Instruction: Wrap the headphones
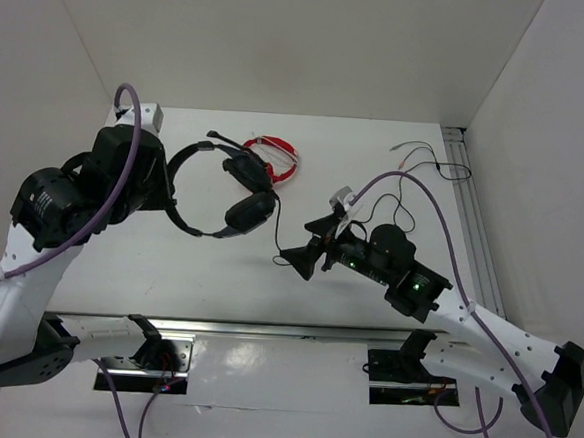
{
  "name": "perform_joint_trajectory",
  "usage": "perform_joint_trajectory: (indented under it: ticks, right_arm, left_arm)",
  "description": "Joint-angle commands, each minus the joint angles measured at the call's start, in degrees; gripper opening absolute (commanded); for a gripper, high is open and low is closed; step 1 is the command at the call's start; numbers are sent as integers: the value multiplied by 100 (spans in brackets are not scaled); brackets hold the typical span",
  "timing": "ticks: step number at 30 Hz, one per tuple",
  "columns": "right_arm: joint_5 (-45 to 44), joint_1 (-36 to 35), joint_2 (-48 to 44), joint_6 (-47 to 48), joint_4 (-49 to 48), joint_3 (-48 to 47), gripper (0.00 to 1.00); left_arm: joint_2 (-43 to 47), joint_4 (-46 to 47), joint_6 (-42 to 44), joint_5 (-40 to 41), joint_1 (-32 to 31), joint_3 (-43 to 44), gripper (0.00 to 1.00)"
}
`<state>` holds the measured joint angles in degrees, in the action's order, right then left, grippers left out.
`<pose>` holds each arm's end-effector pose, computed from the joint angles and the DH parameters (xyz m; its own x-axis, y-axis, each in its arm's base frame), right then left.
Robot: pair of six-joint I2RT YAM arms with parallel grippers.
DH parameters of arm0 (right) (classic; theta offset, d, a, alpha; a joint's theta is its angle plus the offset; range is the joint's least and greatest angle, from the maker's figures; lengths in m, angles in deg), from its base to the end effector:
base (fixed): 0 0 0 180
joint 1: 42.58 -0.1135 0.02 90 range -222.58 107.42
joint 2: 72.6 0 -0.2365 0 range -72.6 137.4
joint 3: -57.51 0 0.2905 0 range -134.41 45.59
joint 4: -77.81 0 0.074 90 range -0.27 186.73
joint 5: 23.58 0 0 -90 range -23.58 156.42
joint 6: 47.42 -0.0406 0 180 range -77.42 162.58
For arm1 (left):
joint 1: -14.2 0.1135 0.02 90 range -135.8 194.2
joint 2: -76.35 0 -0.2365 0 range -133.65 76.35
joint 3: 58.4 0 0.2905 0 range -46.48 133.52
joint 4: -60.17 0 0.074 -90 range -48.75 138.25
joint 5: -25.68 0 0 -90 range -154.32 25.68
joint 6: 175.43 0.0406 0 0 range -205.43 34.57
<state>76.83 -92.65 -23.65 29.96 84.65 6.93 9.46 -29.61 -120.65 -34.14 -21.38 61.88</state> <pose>0.1667 0.2106 0.2898 -0.2469 0.0398 -0.9682 -0.8360 0.4966 0.2336 0.1650 -0.0929 0.4995 -0.4944 -0.2593 -0.8296 -0.1363 0.9658 -0.2206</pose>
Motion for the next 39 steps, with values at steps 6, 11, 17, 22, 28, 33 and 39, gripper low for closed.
perform_joint_trajectory:
  ticks: [6,11,17,22,28,33,39]
  right_arm:
    - [-699,-126,527,621,-1539,182,96]
    - [-472,13,1230,454,-2302,236,95]
    - [-230,67,1416,7,-3007,516,90]
    - [-2121,14,565,-539,-3279,946,93]
    - [-815,14,-377,-57,-2676,966,96]
    - [195,14,-447,304,-1242,403,97]
    - [674,14,-317,304,-1425,788,99]
  left_arm:
    - [194,588,253,-1057,208,239,0]
    - [369,588,191,-1541,209,291,0]
    - [432,369,191,-1111,209,397,0]
    - [493,316,244,-865,209,213,0]
    - [607,500,244,-521,209,-200,0]
    - [801,808,385,-759,209,-421,0]
    - [687,755,385,-855,209,-281,0]
